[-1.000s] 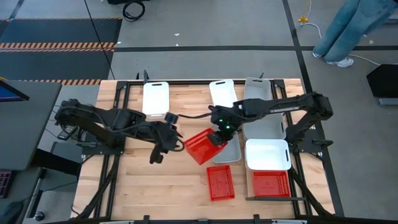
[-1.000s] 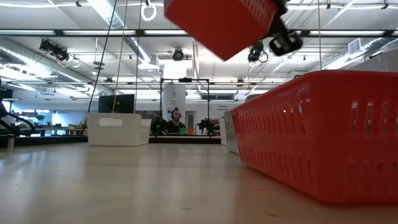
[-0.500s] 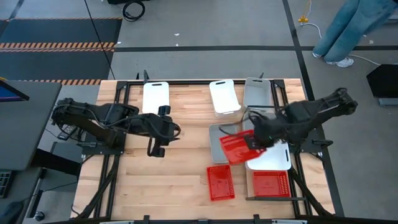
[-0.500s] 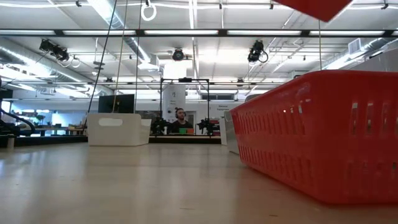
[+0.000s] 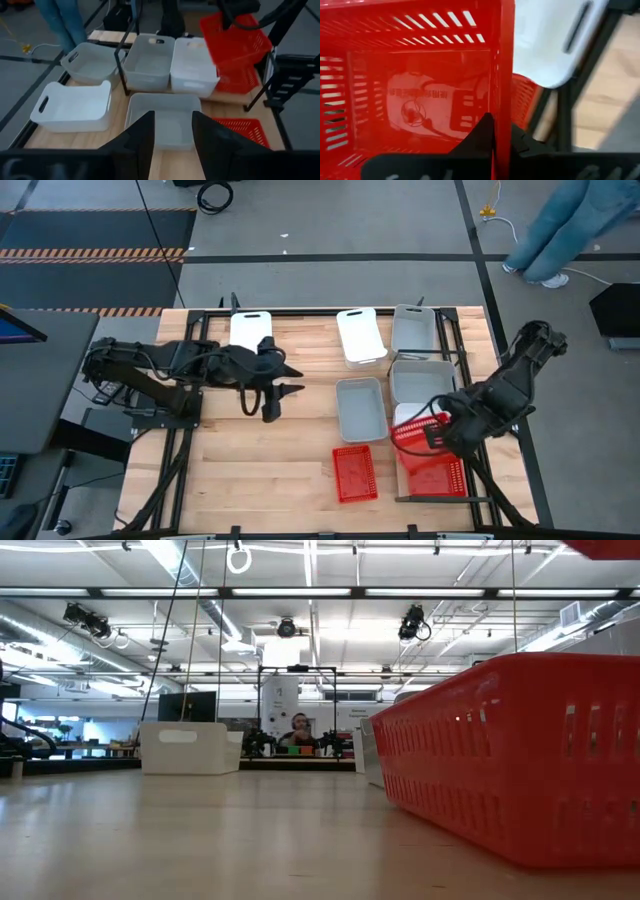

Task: Stack baskets on shelf by color
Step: Stack the top red bin on top of the red bin on the shelf, then stack the bottom gray bin on top of the gray bin on the shelf

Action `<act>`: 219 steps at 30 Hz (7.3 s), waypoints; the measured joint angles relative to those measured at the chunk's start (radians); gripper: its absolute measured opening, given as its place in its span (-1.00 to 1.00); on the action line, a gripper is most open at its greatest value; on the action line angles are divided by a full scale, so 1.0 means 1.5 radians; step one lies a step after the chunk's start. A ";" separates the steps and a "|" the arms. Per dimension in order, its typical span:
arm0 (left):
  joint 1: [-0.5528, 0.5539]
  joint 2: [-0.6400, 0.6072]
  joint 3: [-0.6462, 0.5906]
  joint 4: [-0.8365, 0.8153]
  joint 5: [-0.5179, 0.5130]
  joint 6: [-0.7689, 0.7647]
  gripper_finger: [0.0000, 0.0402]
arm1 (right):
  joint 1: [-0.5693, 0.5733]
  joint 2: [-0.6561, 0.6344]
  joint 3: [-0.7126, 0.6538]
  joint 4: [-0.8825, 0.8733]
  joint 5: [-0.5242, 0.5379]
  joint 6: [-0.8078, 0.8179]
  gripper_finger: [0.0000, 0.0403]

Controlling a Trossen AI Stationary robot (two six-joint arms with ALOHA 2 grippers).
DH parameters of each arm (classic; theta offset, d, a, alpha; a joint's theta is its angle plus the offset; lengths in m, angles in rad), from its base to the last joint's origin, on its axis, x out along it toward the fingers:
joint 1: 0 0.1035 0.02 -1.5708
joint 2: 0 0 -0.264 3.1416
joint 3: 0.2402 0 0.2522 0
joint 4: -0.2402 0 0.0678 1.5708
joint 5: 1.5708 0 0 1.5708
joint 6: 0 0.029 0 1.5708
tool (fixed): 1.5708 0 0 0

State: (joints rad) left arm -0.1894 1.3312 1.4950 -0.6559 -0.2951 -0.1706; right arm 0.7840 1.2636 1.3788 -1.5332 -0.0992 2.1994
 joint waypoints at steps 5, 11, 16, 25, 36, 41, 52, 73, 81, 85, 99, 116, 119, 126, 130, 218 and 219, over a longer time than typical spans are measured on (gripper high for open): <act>0.002 0.000 0.000 -0.017 0.000 0.000 -0.36 | 0.032 0.008 -0.001 -0.026 -0.013 0.003 -0.88; 0.002 0.000 0.000 -0.018 -0.012 -0.037 -0.36 | 0.054 0.029 -0.027 -0.023 -0.002 -0.016 -0.88; 0.002 0.000 0.000 -0.013 -0.043 -0.069 -0.36 | 0.084 0.051 -0.028 -0.025 -0.014 -0.013 -0.88; 0.002 0.000 0.000 -0.006 -0.048 -0.089 -0.36 | 0.117 0.080 -0.028 -0.012 -0.023 0.023 -0.88; 0.002 0.000 0.000 -0.006 -0.048 -0.105 -0.36 | 0.122 0.116 -0.028 -0.013 -0.056 0.040 -0.73; 0.002 0.000 0.000 -0.006 -0.048 -0.106 -0.36 | 0.124 0.118 -0.028 -0.011 -0.066 0.040 -0.52; 0.002 0.000 0.000 -0.006 -0.048 -0.106 -0.36 | 0.130 0.117 -0.028 -0.008 -0.061 0.032 -0.16; -0.004 0.001 0.000 -0.006 -0.047 -0.106 -0.36 | 0.145 0.153 -0.028 0.039 -0.062 0.029 -0.18; -0.010 0.001 0.000 -0.005 -0.047 -0.106 -0.36 | 0.148 0.167 -0.028 0.037 -0.051 0.038 -0.18; -0.011 0.001 0.000 -0.005 -0.047 -0.106 -0.36 | 0.152 0.174 -0.028 0.038 -0.052 0.041 -0.21; -0.023 0.001 0.000 -0.003 -0.047 -0.118 -0.36 | 0.158 0.194 -0.028 0.032 -0.065 0.051 -0.67; -0.014 0.001 0.000 -0.062 -0.047 -0.163 -0.36 | 0.114 0.118 -0.028 0.037 0.075 0.013 -0.50; 0.004 0.001 0.000 -0.109 -0.048 -0.212 -0.36 | 0.083 0.099 -0.028 0.049 0.146 -0.021 -0.46; 0.048 0.002 0.000 -0.212 -0.046 -0.316 -0.36 | -0.024 0.084 -0.027 0.122 0.232 -0.213 -0.41; 0.065 0.003 0.000 -0.236 -0.041 -0.337 -0.36 | -0.106 0.084 -0.027 0.174 0.232 -0.346 -0.41; 0.007 0.003 0.000 -0.320 0.013 -0.373 -0.36 | -0.346 0.377 -0.039 0.398 0.036 -1.156 -0.18; 0.007 0.003 0.000 -0.320 0.013 -0.373 -0.36 | -0.346 0.377 -0.039 0.400 0.033 -1.156 -0.26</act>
State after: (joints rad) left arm -0.1793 1.3350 1.4948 -1.1355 -0.2760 -0.7300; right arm 0.2649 1.8290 1.3209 -0.9338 -0.0503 0.4656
